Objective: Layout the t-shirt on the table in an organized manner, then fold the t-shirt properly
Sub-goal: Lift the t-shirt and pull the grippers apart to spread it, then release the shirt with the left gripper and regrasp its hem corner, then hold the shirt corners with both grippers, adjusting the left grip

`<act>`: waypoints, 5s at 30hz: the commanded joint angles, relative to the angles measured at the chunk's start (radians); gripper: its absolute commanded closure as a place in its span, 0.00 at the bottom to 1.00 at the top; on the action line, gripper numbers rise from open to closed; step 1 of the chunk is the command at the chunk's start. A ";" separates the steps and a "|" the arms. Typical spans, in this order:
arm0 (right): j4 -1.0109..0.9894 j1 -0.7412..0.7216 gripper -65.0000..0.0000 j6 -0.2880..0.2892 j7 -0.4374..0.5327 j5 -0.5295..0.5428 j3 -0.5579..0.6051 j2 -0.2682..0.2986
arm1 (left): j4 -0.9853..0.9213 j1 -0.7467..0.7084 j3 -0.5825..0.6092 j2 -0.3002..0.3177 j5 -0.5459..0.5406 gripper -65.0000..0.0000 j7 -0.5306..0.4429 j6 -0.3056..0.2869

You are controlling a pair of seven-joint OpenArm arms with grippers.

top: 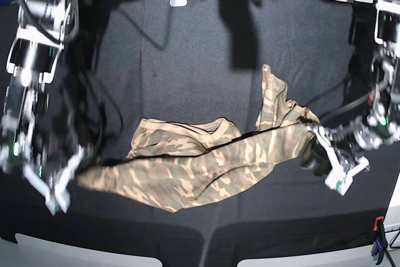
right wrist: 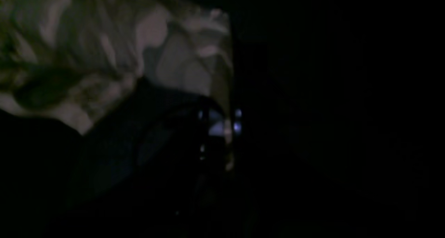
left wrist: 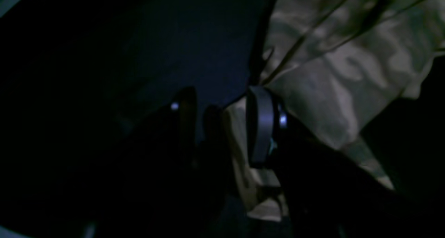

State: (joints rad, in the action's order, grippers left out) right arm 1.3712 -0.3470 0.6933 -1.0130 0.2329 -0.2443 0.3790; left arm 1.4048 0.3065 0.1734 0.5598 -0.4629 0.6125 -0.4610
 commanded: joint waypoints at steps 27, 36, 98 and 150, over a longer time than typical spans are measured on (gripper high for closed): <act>0.201 0.530 1.00 -0.110 0.099 -0.232 -0.169 0.032 | 0.015 0.076 -0.007 -0.163 -0.004 0.66 0.081 -0.024; 0.201 0.530 1.00 -0.110 0.109 -0.143 -0.207 0.031 | 0.021 0.079 0.229 -0.079 0.162 0.66 0.156 -0.097; 0.201 0.524 1.00 -0.110 0.135 -0.037 -0.207 0.031 | 0.472 -0.656 0.254 0.090 0.921 0.59 -0.198 0.235; 0.201 0.524 1.00 -0.106 0.142 0.037 -0.207 0.031 | 0.419 -0.708 0.256 0.034 1.058 0.67 -0.404 0.439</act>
State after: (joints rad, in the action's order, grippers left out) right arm 1.5570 0.1883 0.5861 -0.8902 0.2619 -0.4454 0.3931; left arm 1.8091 -0.4103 0.4339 0.5846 0.5877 0.2245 -0.0460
